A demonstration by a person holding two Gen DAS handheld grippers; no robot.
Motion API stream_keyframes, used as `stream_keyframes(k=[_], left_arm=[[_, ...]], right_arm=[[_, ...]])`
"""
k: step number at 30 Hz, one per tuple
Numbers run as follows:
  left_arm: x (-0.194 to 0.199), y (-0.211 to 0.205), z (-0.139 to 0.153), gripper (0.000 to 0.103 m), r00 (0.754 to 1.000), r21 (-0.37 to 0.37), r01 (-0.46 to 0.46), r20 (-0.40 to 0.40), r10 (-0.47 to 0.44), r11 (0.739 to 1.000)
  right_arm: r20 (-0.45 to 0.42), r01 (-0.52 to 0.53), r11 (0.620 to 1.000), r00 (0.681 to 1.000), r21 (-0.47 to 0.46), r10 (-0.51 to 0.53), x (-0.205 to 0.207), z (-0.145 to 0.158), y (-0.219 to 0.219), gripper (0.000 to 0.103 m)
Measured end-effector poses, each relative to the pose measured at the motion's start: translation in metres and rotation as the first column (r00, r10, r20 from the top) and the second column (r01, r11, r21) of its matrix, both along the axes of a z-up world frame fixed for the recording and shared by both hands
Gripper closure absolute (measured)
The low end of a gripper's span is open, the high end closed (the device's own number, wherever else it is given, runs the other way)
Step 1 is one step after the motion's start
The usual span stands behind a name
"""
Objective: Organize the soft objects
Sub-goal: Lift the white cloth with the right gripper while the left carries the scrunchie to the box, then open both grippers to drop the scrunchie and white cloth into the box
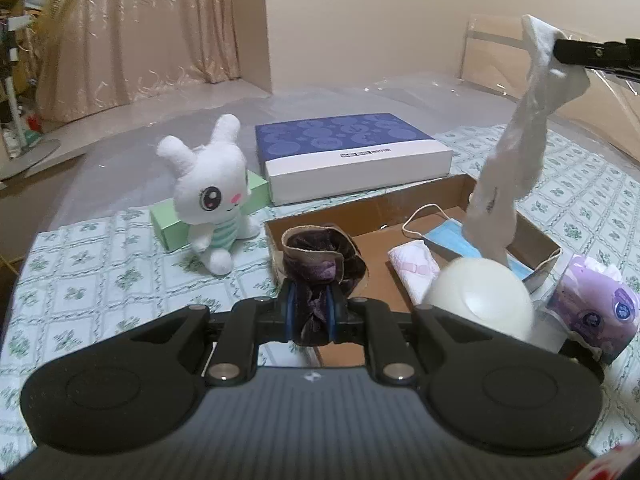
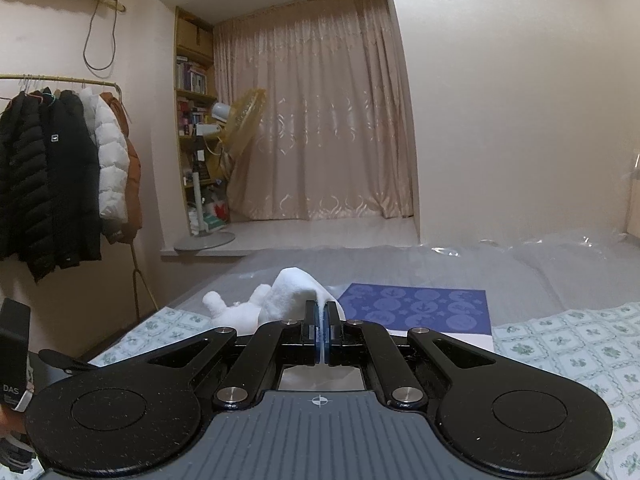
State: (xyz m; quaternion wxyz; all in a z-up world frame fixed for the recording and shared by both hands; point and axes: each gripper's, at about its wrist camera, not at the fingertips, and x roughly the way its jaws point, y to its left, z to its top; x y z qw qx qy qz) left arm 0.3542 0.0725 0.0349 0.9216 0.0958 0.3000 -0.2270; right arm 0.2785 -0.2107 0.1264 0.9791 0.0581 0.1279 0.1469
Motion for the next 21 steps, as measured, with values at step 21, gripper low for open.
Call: stream_keyframes(k=[21], left_arm=[[0.058, -0.007, -0.032, 0.069, 0.994, -0.060, 0.080, -0.068, -0.084, 0.995]], right_arm=[[-0.123, -0.040, 0.998, 0.991, 0.041, 0.045, 0.068, -0.044, 0.010, 0.101]])
